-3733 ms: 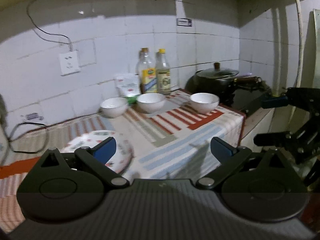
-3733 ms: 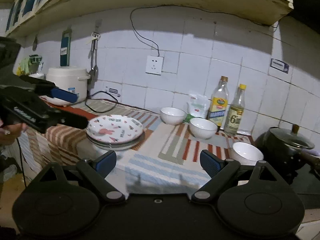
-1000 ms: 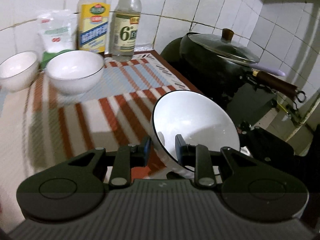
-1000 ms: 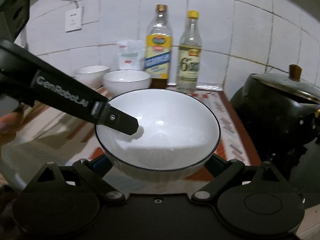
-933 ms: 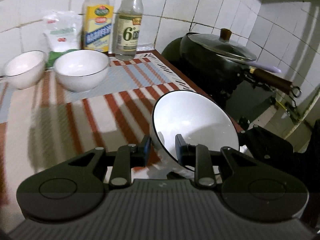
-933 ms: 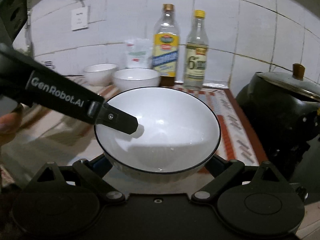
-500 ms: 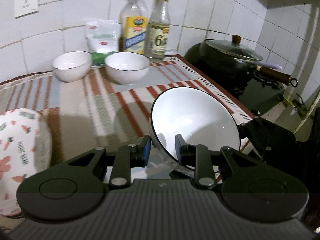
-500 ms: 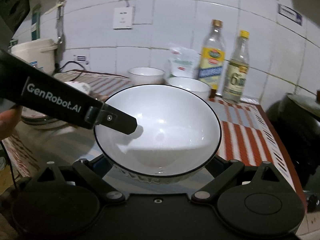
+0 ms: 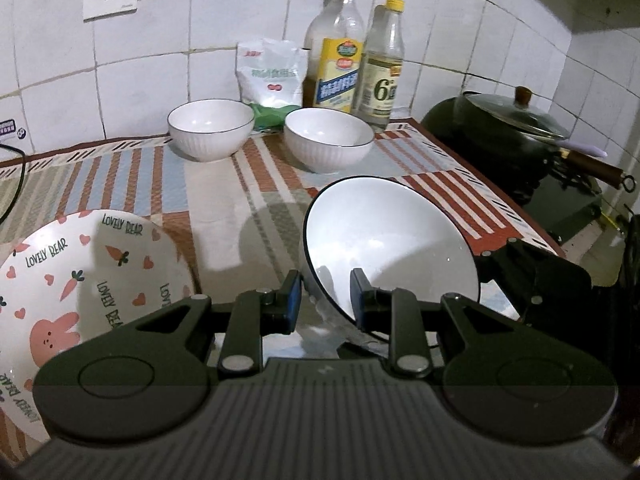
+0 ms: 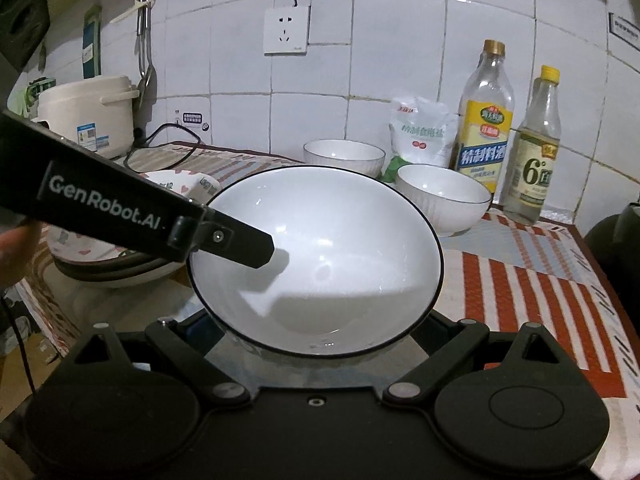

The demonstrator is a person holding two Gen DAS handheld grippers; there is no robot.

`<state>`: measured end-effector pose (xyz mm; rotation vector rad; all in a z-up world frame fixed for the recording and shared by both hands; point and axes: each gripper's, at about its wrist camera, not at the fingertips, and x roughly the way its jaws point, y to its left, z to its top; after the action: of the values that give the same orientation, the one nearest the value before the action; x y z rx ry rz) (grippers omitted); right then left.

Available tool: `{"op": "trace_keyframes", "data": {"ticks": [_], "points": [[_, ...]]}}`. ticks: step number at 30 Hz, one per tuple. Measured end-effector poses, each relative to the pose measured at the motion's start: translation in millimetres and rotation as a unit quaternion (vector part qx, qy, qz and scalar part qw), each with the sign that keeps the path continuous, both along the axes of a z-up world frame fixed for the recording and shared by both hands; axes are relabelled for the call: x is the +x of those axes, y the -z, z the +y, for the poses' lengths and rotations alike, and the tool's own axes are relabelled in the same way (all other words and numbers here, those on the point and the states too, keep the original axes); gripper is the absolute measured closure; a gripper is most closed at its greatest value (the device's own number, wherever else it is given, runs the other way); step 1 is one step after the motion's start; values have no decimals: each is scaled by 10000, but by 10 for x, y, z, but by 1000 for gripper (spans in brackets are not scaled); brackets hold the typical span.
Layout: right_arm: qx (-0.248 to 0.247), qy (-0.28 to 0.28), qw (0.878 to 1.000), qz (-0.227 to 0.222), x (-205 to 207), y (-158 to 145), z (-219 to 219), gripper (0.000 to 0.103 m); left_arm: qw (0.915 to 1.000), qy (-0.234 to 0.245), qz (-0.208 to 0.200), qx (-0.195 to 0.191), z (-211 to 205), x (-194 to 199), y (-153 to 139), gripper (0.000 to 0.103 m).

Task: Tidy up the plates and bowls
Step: 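Carry the white bowl with the left tool toward the other bowls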

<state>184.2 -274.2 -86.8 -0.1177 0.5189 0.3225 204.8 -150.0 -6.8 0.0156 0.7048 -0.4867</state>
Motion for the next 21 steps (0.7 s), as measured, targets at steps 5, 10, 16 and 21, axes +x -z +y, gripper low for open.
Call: {"op": "trace_keyframes", "data": {"ticks": [5,10,16,21], "points": [[19,-22,10000,36,134,50,45,5,10000,-71,-11,-5,40,115,65,79],[4,16,10000,94,265,97,87,5,9999,-122,-4,15,50,246,145,79],[-124,45,9997,225,388,187,145,5,9997,-167,189,-6,72,412,286,79],[-422,26,9991,33,370,195,237,5,9994,-208,261,-46,109,461,353,78]]}}
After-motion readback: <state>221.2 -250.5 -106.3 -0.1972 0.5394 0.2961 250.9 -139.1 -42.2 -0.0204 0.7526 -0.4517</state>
